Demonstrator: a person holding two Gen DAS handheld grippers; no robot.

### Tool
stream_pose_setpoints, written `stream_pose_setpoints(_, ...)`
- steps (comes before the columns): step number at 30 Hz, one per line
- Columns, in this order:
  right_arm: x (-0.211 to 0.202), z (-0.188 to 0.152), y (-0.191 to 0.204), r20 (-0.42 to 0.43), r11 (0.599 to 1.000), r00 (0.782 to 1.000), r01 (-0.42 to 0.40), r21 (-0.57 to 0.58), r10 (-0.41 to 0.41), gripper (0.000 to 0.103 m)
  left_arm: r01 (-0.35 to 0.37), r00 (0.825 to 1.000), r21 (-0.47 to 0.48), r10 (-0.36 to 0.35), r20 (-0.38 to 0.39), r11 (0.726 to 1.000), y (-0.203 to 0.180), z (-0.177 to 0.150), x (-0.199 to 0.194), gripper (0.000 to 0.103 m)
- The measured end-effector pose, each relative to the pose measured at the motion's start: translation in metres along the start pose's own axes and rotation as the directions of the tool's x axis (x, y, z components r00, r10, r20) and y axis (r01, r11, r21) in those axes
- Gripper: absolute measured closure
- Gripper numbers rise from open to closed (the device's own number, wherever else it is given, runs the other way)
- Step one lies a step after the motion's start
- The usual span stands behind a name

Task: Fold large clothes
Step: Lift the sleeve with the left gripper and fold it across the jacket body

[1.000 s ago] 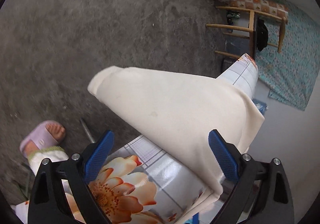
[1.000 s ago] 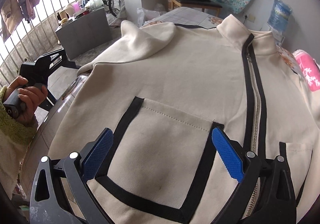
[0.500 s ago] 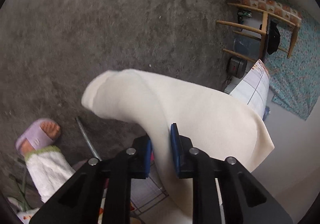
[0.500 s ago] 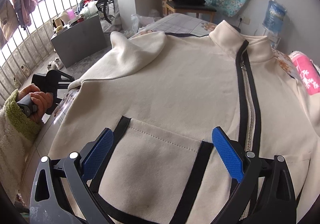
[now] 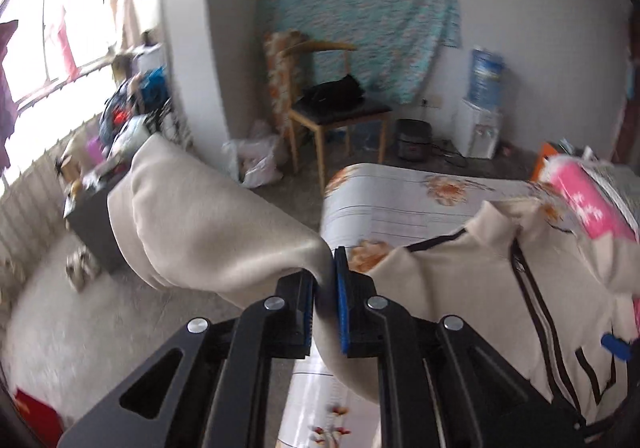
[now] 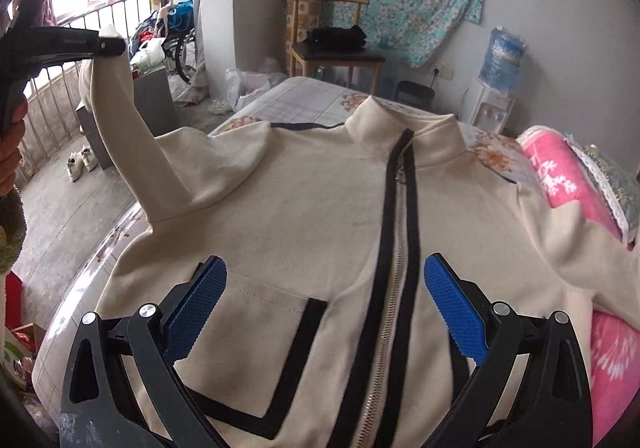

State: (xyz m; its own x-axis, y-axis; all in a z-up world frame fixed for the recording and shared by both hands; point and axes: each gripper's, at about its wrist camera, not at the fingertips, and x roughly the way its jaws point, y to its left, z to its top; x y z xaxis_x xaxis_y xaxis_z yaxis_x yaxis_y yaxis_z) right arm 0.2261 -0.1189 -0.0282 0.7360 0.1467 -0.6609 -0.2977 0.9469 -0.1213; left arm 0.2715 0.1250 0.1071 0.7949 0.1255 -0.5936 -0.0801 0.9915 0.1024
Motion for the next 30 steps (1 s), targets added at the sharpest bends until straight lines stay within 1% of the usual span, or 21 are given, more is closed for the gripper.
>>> stream_pose_setpoints(2,-0.008,-0.002,-0.011,0.012,0.999,1.0,0.028,0.016,-0.028,0.008,0.069,0.998,0.086,-0.068,-0.018,0.994,-0.041,0.002,-0.009,0.091)
stream_pose_setpoints(4,-0.014,-0.005,-0.021,0.017,0.998,0.999,0.049,0.03,-0.049,0.008,0.136,0.99,0.146,-0.128,-0.057,0.98,-0.076,-0.01,-0.01,0.091)
stream_pose_setpoints(5,-0.015,-0.007,-0.026,0.015,0.998,0.998,0.054,0.04,-0.054,0.008,0.161,0.986,0.172,-0.149,-0.08,0.972,-0.09,-0.02,-0.011,0.086)
stream_pose_setpoints(6,-0.016,-0.01,-0.032,0.01,0.997,0.998,0.055,0.048,-0.056,0.008,0.181,0.981,0.191,-0.163,-0.108,0.965,-0.102,-0.032,-0.008,0.078)
stream_pose_setpoints(7,-0.015,-0.013,-0.036,0.002,0.997,0.999,0.054,0.056,-0.054,0.008,0.199,0.975,0.202,-0.173,-0.14,0.959,-0.112,-0.044,-0.004,0.074)
stream_pose_setpoints(9,-0.011,-0.021,-0.045,-0.023,0.996,0.998,0.052,0.068,-0.05,0.008,0.232,0.959,0.192,-0.191,-0.207,0.954,-0.123,-0.069,0.008,0.051)
stream_pose_setpoints(11,-0.004,-0.03,-0.054,-0.059,0.996,0.998,0.042,0.081,-0.038,0.008,0.259,0.945,0.157,-0.216,-0.245,0.953,-0.123,-0.092,0.014,0.044)
stream_pose_setpoints(12,0.0,-0.035,-0.058,-0.082,0.995,0.996,0.035,0.092,-0.027,0.008,0.278,0.937,0.136,-0.237,-0.257,0.951,-0.123,-0.1,0.015,0.039)
stream_pose_setpoints(13,0.005,-0.04,-0.063,-0.102,0.994,0.995,0.023,0.109,-0.012,0.008,0.295,0.929,0.115,-0.257,-0.266,0.948,-0.121,-0.107,0.014,0.036)
stream_pose_setpoints(14,0.009,-0.044,-0.067,-0.118,0.992,0.993,0.009,0.128,0.006,0.008,0.31,0.923,0.094,-0.275,-0.269,0.946,-0.118,-0.113,0.013,0.031)
stream_pose_setpoints(15,0.012,-0.048,-0.072,-0.13,0.989,0.991,-0.001,0.146,0.02,0.008,0.32,0.919,0.074,-0.29,-0.267,0.945,-0.117,-0.118,0.011,0.028)
stream_pose_setpoints(18,0.014,-0.05,-0.083,-0.141,0.981,0.988,-0.037,0.192,0.065,0.008,0.309,0.918,0.019,-0.293,-0.267,0.951,-0.109,-0.127,0.011,0.024)
stream_pose_setpoints(21,0.006,-0.04,-0.09,-0.116,0.969,0.986,-0.094,0.227,0.122,0.008,0.285,0.919,-0.04,-0.285,-0.271,0.958,-0.101,-0.132,0.015,0.024)
stream_pose_setpoints(23,0.001,-0.024,-0.094,-0.087,0.963,0.983,-0.135,0.235,0.159,0.008,0.275,0.921,-0.078,-0.286,-0.264,0.958,-0.089,-0.135,0.015,0.023)
stream_pose_setpoints(26,0.003,0.005,-0.092,-0.054,0.949,0.972,-0.212,0.232,0.23,0.008,0.231,0.93,-0.102,-0.25,-0.27,0.968,-0.079,-0.141,0.019,0.023)
stream_pose_setpoints(30,0.028,0.049,-0.07,-0.068,0.943,0.954,-0.275,0.187,0.292,0.009,0.18,0.936,-0.142,-0.214,-0.279,0.973,-0.065,-0.146,0.028,0.022)
